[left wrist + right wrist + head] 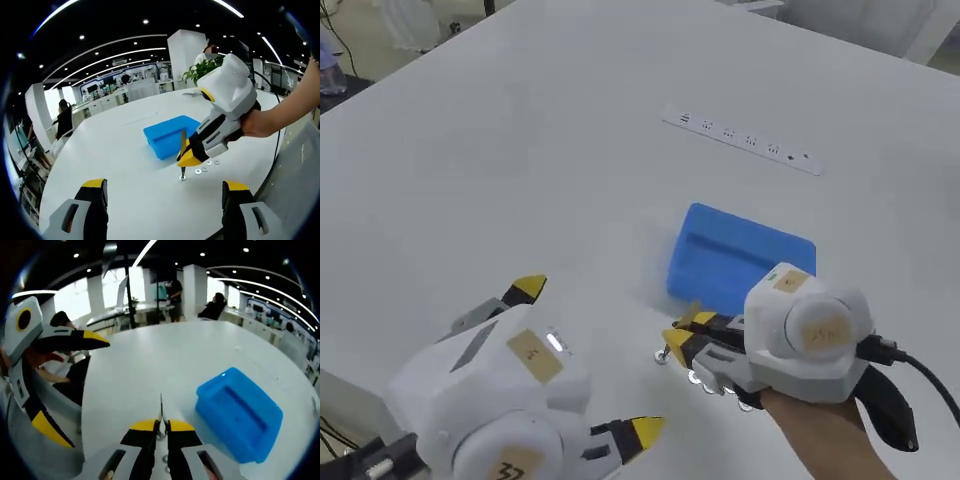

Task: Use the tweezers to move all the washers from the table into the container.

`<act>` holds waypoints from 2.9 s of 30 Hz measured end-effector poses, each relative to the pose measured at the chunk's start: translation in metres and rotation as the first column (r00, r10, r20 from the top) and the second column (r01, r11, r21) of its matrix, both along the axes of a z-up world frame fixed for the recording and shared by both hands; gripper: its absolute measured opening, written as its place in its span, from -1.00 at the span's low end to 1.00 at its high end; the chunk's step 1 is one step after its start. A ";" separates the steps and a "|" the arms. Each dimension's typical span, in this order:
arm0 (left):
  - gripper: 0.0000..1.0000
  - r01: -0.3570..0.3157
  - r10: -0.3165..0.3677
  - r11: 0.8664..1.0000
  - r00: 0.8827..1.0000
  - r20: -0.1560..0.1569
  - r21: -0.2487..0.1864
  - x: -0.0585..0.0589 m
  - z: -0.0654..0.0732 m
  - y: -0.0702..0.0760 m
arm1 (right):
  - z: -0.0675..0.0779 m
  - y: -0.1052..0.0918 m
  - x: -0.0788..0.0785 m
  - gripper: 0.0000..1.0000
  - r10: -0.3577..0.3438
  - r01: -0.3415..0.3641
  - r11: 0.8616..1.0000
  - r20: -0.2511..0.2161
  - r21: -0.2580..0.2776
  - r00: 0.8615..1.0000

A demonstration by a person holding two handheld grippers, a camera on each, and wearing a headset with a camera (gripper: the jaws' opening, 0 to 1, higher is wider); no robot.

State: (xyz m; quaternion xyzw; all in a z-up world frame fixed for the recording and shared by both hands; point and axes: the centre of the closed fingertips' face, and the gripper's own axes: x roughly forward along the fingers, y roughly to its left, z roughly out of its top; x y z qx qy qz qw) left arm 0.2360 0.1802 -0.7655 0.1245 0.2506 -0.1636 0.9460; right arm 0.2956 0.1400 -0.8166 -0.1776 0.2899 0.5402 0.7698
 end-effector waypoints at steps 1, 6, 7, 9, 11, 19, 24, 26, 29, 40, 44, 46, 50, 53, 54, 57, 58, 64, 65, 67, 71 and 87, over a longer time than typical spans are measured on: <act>0.95 0.001 -0.001 1.000 1.000 -0.001 0.002 0.000 0.000 0.000 | 0.000 -0.001 0.000 -0.92 -0.001 0.001 1.000 0.001 -0.001 1.000; 0.94 0.003 -0.003 1.000 1.000 -0.006 0.011 -0.001 -0.001 0.000 | -0.001 -0.002 -0.003 -0.93 0.002 -0.002 1.000 0.005 -0.009 1.000; 0.93 0.003 -0.002 1.000 1.000 -0.008 0.014 -0.001 -0.002 0.000 | -0.002 -0.002 -0.003 -0.93 0.004 -0.004 1.000 0.004 -0.013 1.000; 0.93 0.003 -0.003 1.000 1.000 -0.011 0.018 -0.001 -0.002 0.001 | -0.001 -0.001 -0.003 -0.93 0.008 -0.008 1.000 0.006 -0.021 1.000; 0.94 0.007 -0.007 1.000 1.000 -0.006 0.016 -0.001 -0.001 0.000 | -0.001 0.000 -0.003 -0.94 0.014 -0.014 0.999 0.011 -0.028 1.000; 0.93 0.006 -0.006 1.000 1.000 0.000 0.016 -0.001 -0.001 0.000 | -0.002 -0.002 0.000 -0.94 -0.013 0.013 1.000 -0.025 -0.008 1.000; 0.93 0.000 0.000 1.000 1.000 -0.001 0.021 -0.001 -0.001 0.002 | -0.002 -0.002 -0.001 -0.95 -0.013 0.013 1.000 -0.030 -0.007 0.999; 0.93 -0.001 0.001 1.000 1.000 0.003 0.020 0.000 0.000 0.002 | -0.002 -0.002 -0.001 -0.95 -0.012 0.012 1.000 -0.031 -0.014 0.999; 0.93 -0.003 0.003 1.000 1.000 0.003 0.022 0.000 0.000 0.002 | 0.000 -0.002 0.000 -0.95 -0.012 0.011 1.000 -0.029 -0.022 1.000; 0.97 -0.012 0.012 1.000 0.999 0.031 -0.002 0.001 0.006 0.003 | 0.038 -0.006 0.009 -0.95 -0.036 0.036 0.999 0.023 0.003 0.999; 0.97 0.008 -0.008 1.000 1.000 0.019 -0.001 0.000 0.004 -0.001 | 0.058 -0.007 0.017 -0.95 -0.056 0.055 0.998 0.052 0.028 0.997; 0.97 0.014 -0.014 1.000 1.000 0.016 -0.002 0.000 0.003 -0.002 | 0.066 -0.007 0.021 -0.95 -0.063 0.061 0.997 0.065 0.036 0.996; 0.97 0.019 -0.019 1.000 1.000 0.012 -0.004 -0.001 0.002 -0.003 | 0.080 -0.006 0.030 -0.95 -0.074 0.070 0.996 0.091 0.050 0.993; 0.97 0.018 -0.018 1.000 1.000 0.015 -0.008 -0.001 0.003 -0.003 | 0.084 -0.005 0.036 -0.95 -0.071 0.067 0.997 0.107 0.046 0.992; 0.97 0.016 -0.016 1.000 1.000 0.015 -0.009 0.000 0.003 -0.003 | 0.085 -0.004 0.040 -0.95 -0.071 0.067 0.997 0.114 0.043 0.991; 0.96 0.013 -0.013 1.000 1.000 0.007 -0.009 0.000 0.001 -0.002 | 0.088 -0.004 0.049 -0.95 -0.074 0.068 0.997 0.128 0.048 0.989; 0.96 0.012 -0.012 1.000 1.000 0.000 -0.004 -0.001 0.000 -0.001 | 0.090 -0.004 0.051 -0.95 -0.079 0.073 0.996 0.129 0.056 0.988; 0.94 0.014 -0.014 1.000 1.000 -0.008 0.007 -0.001 -0.002 -0.001 | 0.092 0.000 0.071 -0.95 -0.088 0.081 0.996 0.169 0.048 0.982; 0.94 0.016 -0.016 1.000 1.000 -0.014 0.010 -0.001 -0.003 -0.001 | 0.091 0.001 0.075 -0.95 -0.087 0.080 0.996 0.179 0.045 0.980; 0.94 0.019 -0.019 1.000 1.000 -0.018 0.013 -0.002 -0.004 -0.002 | 0.089 0.002 0.082 -0.95 -0.091 0.084 0.995 0.179 0.046 0.980; 0.95 0.024 -0.024 1.000 1.000 -0.017 0.005 -0.002 -0.004 -0.003 | 0.081 0.004 0.093 -0.95 -0.111 0.103 0.993 0.157 0.056 0.981; 0.90 0.000 0.001 1.000 0.998 -0.057 0.018 -0.002 -0.010 0.002 | 0.021 0.012 0.114 -0.95 -0.145 0.146 0.989 0.072 -0.004 0.987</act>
